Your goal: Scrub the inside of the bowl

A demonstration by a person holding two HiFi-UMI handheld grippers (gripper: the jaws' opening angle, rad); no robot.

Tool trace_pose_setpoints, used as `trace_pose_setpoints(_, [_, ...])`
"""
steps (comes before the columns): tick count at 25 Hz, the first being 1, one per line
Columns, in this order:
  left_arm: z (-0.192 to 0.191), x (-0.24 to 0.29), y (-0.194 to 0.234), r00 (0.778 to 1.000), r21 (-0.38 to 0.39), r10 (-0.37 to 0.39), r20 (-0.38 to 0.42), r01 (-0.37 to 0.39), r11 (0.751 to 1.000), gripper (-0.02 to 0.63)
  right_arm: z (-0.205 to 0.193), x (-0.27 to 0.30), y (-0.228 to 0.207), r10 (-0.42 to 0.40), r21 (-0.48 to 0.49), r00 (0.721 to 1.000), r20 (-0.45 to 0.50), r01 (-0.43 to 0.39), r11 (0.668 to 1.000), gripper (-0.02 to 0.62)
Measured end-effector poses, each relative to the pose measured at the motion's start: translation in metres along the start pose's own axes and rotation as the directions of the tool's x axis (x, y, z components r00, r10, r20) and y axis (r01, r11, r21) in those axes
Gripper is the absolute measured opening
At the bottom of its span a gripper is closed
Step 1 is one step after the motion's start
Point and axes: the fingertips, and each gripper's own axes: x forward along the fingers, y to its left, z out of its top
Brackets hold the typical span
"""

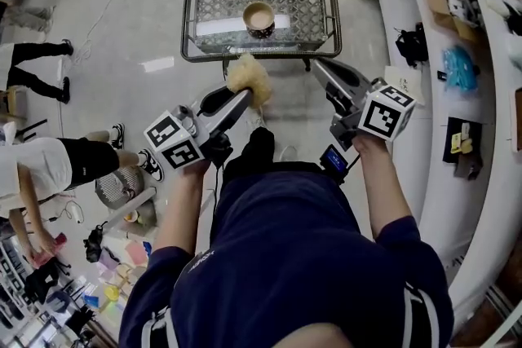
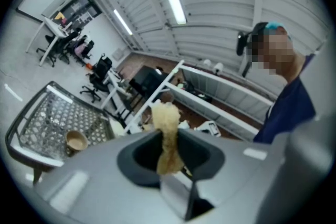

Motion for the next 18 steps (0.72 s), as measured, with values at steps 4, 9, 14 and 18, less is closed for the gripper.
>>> trace_pose_setpoints(4, [0.019, 0.007, 0.032, 1.000, -0.013, -0.022, -0.010, 0.022, 1.000, 0.083, 0.013, 0.028, -0.013, -0.017, 0.007, 1.000, -0.005, 0.017, 1.000, 0.008])
trace_pose_setpoints(9, [0.043, 0.011, 0.075, 0.998, -0.027, -0.043, -0.036, 0.042, 0.999, 0.083, 0.026, 0.069, -0.030, -0.046, 0.022, 0.999, -0.014, 0.046, 0.999, 0.008])
trace_pose_setpoints(14, [0.067, 0.012, 0.116, 0.996, -0.051, -0.072, -0.050, 0.069, 0.996, 0.083, 0.043, 0.106, -0.040, -0.080, 0.031, 0.997, -0.020, 0.081, 0.996, 0.008])
trace_pose_setpoints(18, [0.083, 0.017, 0.139, 0.994, -0.046, -0.090, -0.061, 0.087, 0.995, 0.083, 0.056, 0.128, -0.051, -0.098, 0.029, 0.995, -0.005, 0.098, 0.995, 0.008])
